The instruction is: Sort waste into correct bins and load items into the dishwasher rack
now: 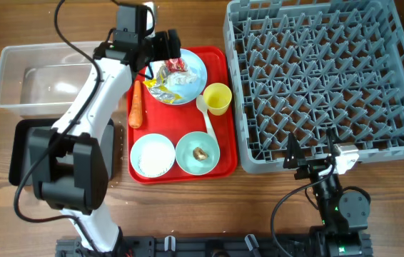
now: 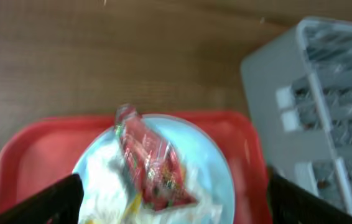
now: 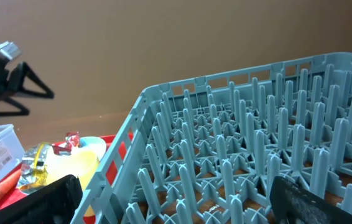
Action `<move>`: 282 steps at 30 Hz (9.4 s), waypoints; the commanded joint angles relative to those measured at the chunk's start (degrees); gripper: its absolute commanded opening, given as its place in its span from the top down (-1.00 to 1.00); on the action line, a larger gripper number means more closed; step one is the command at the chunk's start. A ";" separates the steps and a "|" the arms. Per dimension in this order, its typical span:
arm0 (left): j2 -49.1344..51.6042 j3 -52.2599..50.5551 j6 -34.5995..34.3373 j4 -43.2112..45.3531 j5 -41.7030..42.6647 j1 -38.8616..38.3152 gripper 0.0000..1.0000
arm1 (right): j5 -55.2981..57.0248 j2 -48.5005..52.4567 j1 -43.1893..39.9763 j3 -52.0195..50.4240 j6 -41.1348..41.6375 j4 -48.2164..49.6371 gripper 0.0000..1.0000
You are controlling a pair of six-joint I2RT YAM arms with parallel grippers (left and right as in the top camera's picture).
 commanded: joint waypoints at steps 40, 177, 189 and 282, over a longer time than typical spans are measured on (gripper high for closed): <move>2.84 0.81 -5.49 5.27 -12.20 -3.91 0.92 | 0.63 -0.24 0.24 -0.07 0.42 0.28 -0.99; 12.52 -1.53 -6.93 -12.15 -38.10 -1.99 0.27 | 0.63 -0.02 0.24 -0.07 0.39 0.31 -1.00; 13.94 -1.55 -6.93 -11.54 -38.12 -1.20 0.37 | 0.63 -0.02 0.24 -0.07 0.39 0.31 -0.99; 8.50 -1.64 -3.93 -25.27 -4.59 -1.53 0.08 | 0.63 -0.02 0.24 -0.07 0.42 0.28 -1.00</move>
